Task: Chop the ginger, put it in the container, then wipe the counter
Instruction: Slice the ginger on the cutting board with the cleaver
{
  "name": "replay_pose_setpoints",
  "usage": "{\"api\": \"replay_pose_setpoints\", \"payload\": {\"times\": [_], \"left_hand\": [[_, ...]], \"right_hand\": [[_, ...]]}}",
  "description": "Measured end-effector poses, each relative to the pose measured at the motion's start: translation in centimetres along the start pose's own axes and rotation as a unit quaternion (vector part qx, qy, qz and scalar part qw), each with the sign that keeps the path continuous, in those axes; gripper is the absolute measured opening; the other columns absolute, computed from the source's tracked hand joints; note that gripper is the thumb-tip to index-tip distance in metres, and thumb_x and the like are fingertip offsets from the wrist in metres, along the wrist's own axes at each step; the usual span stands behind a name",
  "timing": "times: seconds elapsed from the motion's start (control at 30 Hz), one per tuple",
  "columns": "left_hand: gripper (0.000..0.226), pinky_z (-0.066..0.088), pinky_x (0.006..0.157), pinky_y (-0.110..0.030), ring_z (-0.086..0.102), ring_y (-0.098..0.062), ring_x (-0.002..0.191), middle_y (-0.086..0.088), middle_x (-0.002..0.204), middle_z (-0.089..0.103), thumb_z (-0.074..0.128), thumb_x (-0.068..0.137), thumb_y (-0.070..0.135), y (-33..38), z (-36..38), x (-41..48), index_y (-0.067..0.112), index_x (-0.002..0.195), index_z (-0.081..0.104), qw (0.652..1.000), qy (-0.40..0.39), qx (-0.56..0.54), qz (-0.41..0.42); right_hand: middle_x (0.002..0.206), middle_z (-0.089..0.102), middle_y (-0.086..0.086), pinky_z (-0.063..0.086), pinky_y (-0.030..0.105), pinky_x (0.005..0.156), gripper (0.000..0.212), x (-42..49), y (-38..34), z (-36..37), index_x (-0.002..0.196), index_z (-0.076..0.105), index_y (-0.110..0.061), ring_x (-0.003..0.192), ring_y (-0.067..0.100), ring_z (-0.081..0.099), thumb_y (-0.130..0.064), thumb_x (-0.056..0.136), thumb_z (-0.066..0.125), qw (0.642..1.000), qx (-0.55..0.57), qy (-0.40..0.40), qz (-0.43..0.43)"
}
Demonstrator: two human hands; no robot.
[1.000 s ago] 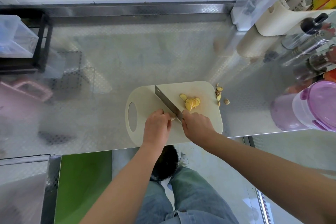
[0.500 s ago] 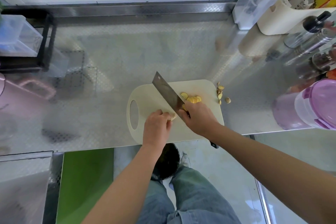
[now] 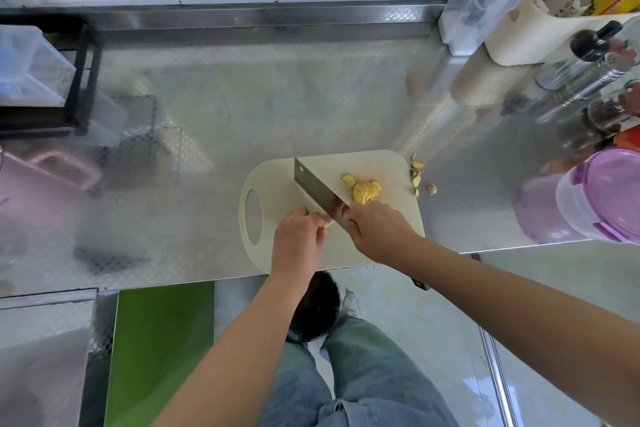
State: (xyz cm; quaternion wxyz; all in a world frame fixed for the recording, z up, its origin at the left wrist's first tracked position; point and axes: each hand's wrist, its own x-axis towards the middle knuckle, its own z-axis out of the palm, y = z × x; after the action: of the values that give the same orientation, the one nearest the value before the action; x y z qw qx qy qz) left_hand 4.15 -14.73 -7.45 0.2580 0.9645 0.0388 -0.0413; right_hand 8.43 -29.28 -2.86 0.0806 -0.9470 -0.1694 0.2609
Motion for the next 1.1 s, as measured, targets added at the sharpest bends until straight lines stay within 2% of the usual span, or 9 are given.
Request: {"api": "replay_pose_setpoints", "payload": {"times": [0.2, 0.33, 0.43, 0.6, 0.77, 0.83, 0.97, 1.03, 1.1], "left_hand": [[0.018, 0.043, 0.057, -0.032, 0.053, -0.024, 0.063, -0.004, 0.069, 0.057, 0.074, 0.077, 0.006, -0.1, -0.1, 0.0, 0.020, 0.089, 0.075, 1.000, 0.008, -0.016, 0.019], [0.021, 0.045, 0.051, -0.031, 0.053, -0.025, 0.059, -0.004, 0.065, 0.056, 0.078, 0.069, 0.002, -0.1, 0.0, 0.0, 0.017, 0.082, 0.074, 0.999, 0.012, -0.026, 0.027], [0.018, 0.047, 0.050, -0.033, 0.054, -0.026, 0.058, -0.005, 0.065, 0.057, 0.079, 0.069, 0.002, -0.3, 0.1, 0.0, 0.015, 0.081, 0.073, 0.999, 0.008, -0.024, 0.028], [0.013, 0.046, 0.050, -0.035, 0.055, -0.026, 0.059, -0.005, 0.066, 0.058, 0.079, 0.069, 0.004, -0.3, 0.2, 0.0, 0.011, 0.072, 0.068, 1.000, -0.003, -0.011, 0.018], [0.009, 0.042, 0.056, -0.035, 0.054, -0.026, 0.065, -0.007, 0.072, 0.059, 0.075, 0.076, 0.008, -0.2, 0.0, -0.1, 0.009, 0.078, 0.066, 1.000, -0.005, -0.004, 0.006], [0.008, 0.041, 0.059, -0.034, 0.055, -0.027, 0.067, -0.008, 0.074, 0.060, 0.074, 0.077, 0.008, 0.0, -0.1, -0.1, 0.009, 0.081, 0.068, 1.000, -0.001, -0.010, 0.006], [0.007, 0.043, 0.065, -0.036, 0.058, -0.029, 0.072, -0.009, 0.078, 0.063, 0.073, 0.078, 0.008, 0.0, -0.1, 0.0, 0.008, 0.084, 0.069, 1.000, 0.001, -0.014, 0.004], [0.006, 0.044, 0.067, -0.037, 0.058, -0.029, 0.074, -0.010, 0.080, 0.063, 0.072, 0.079, 0.009, -0.1, 0.1, 0.0, 0.007, 0.084, 0.068, 1.000, -0.004, -0.013, 0.000], [0.006, 0.044, 0.067, -0.037, 0.057, -0.028, 0.076, -0.009, 0.081, 0.062, 0.071, 0.080, 0.010, -0.2, 0.1, -0.1, 0.007, 0.084, 0.068, 1.000, -0.006, -0.011, 0.000]], "right_hand": [[0.082, 0.047, 0.007, 0.033, 0.033, 0.061, 0.014, 0.4, -0.8, 0.9, 0.103, 0.048, -0.007, 0.070, 0.027, 0.043, -0.015, 0.096, 0.038, 1.000, -0.003, 0.000, 0.008], [0.091, 0.058, 0.012, 0.033, 0.033, 0.061, 0.018, 1.3, -1.2, 1.6, 0.111, 0.047, -0.008, 0.081, 0.033, 0.058, -0.015, 0.097, 0.037, 1.000, 0.000, 0.010, 0.006], [0.093, 0.061, 0.013, 0.033, 0.033, 0.061, 0.020, 1.8, -1.5, 2.1, 0.114, 0.045, -0.009, 0.085, 0.035, 0.060, -0.016, 0.097, 0.038, 1.000, 0.007, 0.014, 0.005], [0.088, 0.058, 0.014, 0.036, 0.034, 0.063, 0.022, 1.5, -0.8, 2.5, 0.100, 0.047, -0.009, 0.078, 0.033, 0.053, -0.029, 0.100, 0.038, 0.996, 0.064, 0.055, 0.039], [0.071, 0.049, 0.009, 0.034, 0.035, 0.059, 0.025, 1.3, -0.1, 2.0, 0.088, 0.046, -0.007, 0.072, 0.035, 0.050, -0.030, 0.098, 0.045, 0.981, 0.158, 0.081, 0.085], [0.065, 0.041, 0.004, 0.031, 0.034, 0.058, 0.026, 1.0, 0.2, 1.5, 0.082, 0.041, -0.010, 0.067, 0.032, 0.045, -0.029, 0.098, 0.045, 0.984, 0.148, 0.080, 0.065], [0.063, 0.040, 0.003, 0.030, 0.033, 0.057, 0.025, 0.1, 0.4, 0.4, 0.083, 0.044, -0.010, 0.064, 0.029, 0.042, -0.030, 0.098, 0.044, 0.993, 0.099, 0.065, 0.010], [0.063, 0.035, 0.001, 0.029, 0.032, 0.058, 0.025, -0.2, 0.3, 0.2, 0.081, 0.040, -0.013, 0.065, 0.029, 0.040, -0.031, 0.098, 0.042, 0.996, 0.073, 0.049, -0.003], [0.068, 0.040, 0.004, 0.030, 0.033, 0.058, 0.025, -0.2, 0.2, 0.2, 0.082, 0.037, -0.014, 0.067, 0.029, 0.042, -0.032, 0.099, 0.039, 0.998, 0.056, 0.033, -0.009]]}}
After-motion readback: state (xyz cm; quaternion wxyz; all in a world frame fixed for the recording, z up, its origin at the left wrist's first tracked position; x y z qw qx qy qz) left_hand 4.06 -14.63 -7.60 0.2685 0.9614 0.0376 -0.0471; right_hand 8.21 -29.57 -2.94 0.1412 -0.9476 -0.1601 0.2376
